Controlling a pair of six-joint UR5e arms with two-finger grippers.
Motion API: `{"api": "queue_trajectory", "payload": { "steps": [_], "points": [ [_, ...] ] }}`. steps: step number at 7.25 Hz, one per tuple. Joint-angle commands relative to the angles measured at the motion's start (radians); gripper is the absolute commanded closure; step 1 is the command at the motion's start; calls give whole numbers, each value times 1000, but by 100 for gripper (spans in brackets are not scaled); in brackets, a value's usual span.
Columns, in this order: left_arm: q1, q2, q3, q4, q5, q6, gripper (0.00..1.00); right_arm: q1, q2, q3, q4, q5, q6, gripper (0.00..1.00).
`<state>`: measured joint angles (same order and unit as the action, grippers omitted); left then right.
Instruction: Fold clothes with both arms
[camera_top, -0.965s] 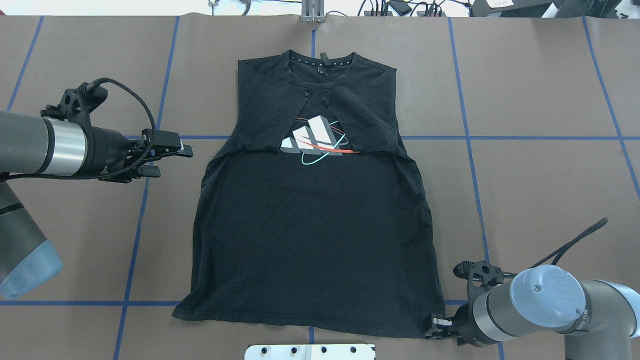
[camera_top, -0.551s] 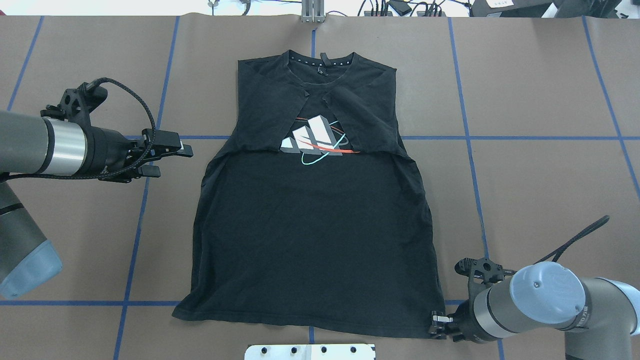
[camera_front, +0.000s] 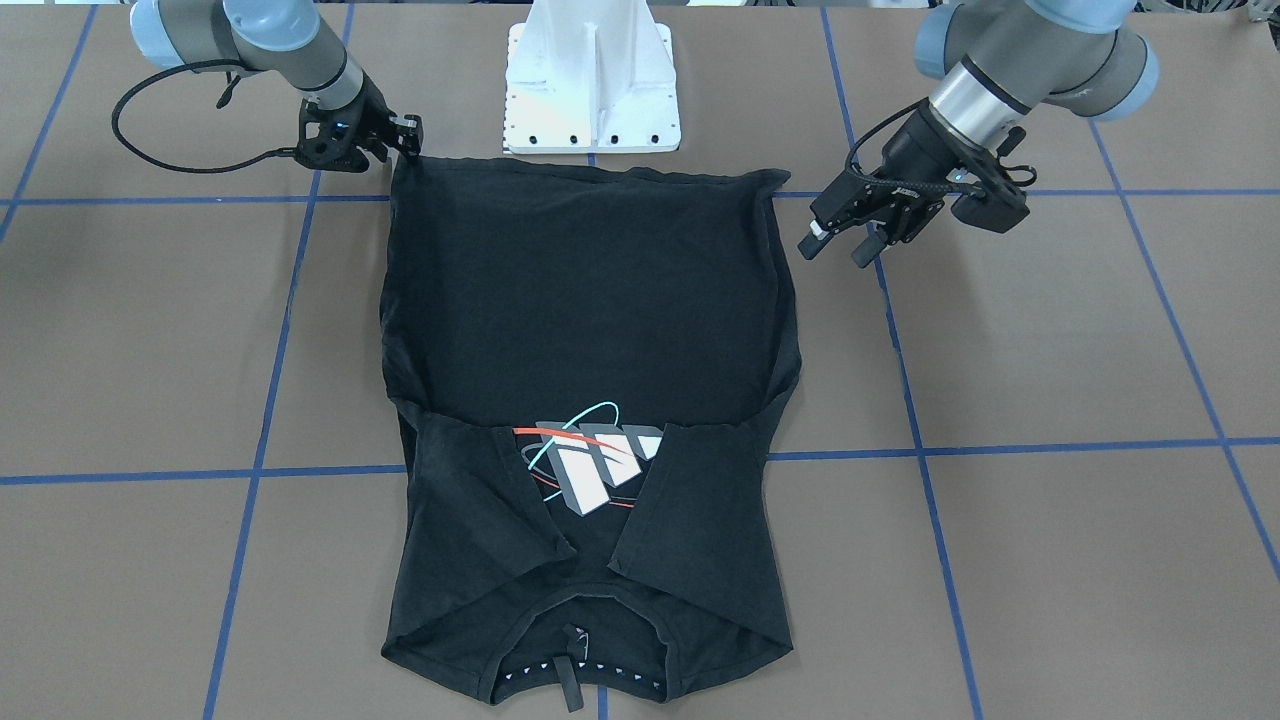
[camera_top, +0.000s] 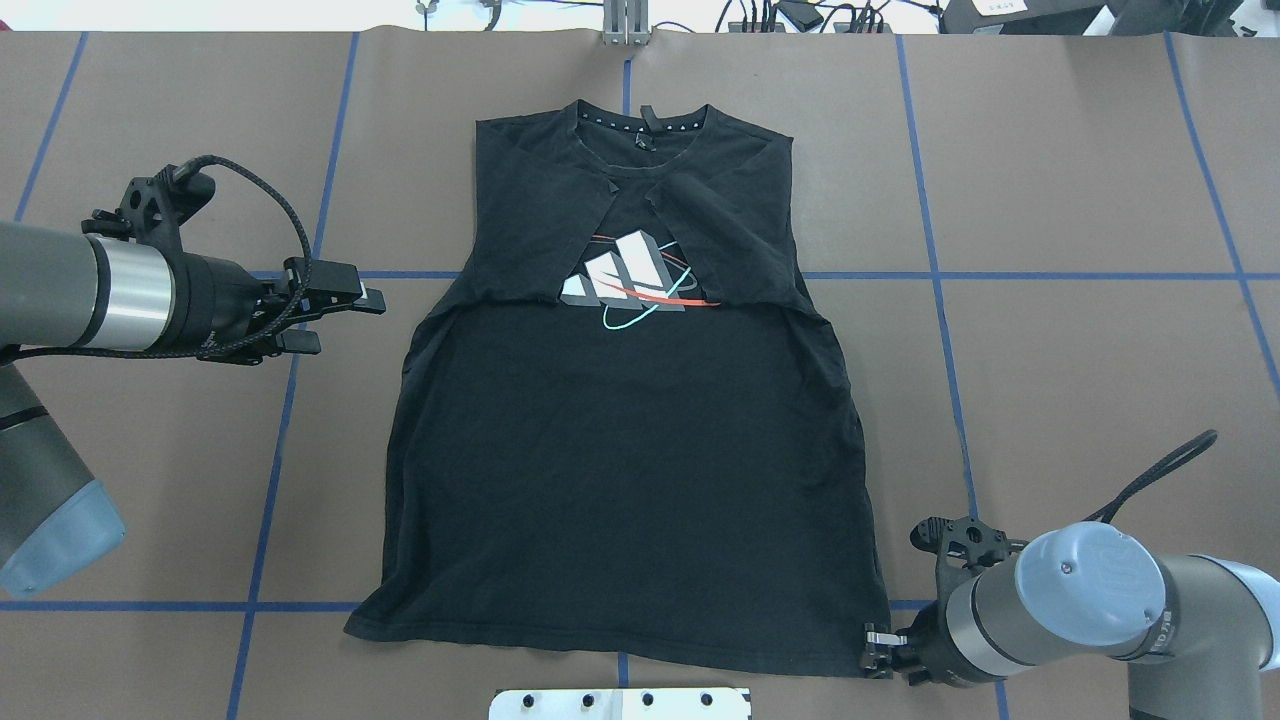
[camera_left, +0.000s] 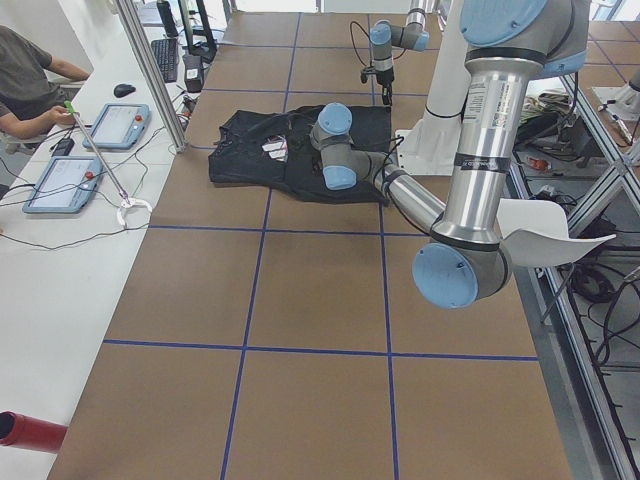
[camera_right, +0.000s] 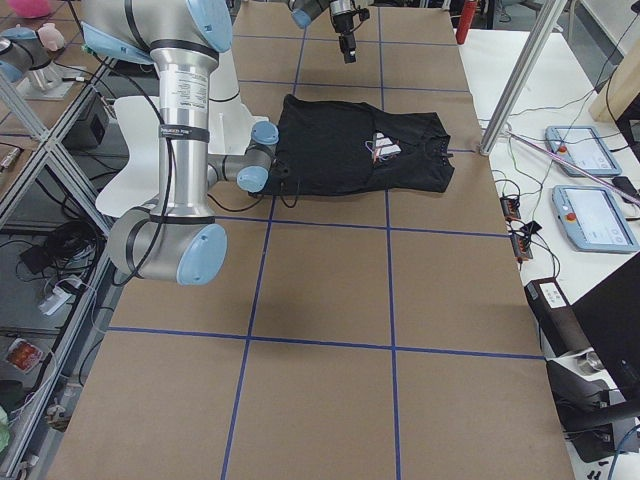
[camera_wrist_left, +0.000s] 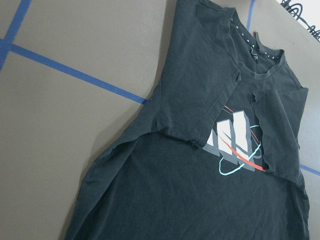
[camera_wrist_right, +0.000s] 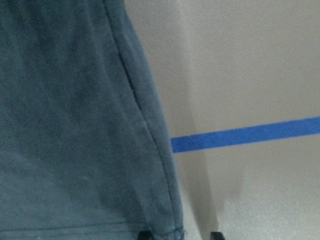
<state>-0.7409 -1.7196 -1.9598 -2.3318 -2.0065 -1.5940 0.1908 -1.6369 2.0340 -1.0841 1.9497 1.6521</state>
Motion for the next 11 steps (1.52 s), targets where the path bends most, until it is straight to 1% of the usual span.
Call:
{"api": "queue_trajectory", "payload": {
  "steps": [1, 3, 5, 6, 7, 8, 9, 10, 11],
  "points": [
    [0, -1, -2, -1, 0, 0, 0, -7, 3, -3, 0, 0, 0, 50],
    [0, 0, -2, 0, 0, 0, 0, -14, 17, -8, -2, 0, 0, 51],
    [0, 0, -2, 0, 0, 0, 0, -13, 37, -8, -36, 0, 0, 51],
    [0, 0, -4, 0, 0, 0, 0, -8, 37, -8, -36, 2, 0, 60],
    [0, -1, -4, 0, 0, -1, 0, -2, 37, -6, -36, 0, 0, 75],
    [0, -3, -5, 0, 0, -1, 0, 12, 34, -2, -36, 2, -2, 98],
    [0, -3, -10, 0, 0, -1, 0, 25, 34, 5, -36, 11, -2, 100],
    [0, -2, -10, 0, 0, -1, 0, 57, 35, 24, -36, 40, -2, 100],
    [24, 0, -10, 0, 3, -1, 0, 93, 34, 56, -34, 72, -2, 100]
  ]
}}
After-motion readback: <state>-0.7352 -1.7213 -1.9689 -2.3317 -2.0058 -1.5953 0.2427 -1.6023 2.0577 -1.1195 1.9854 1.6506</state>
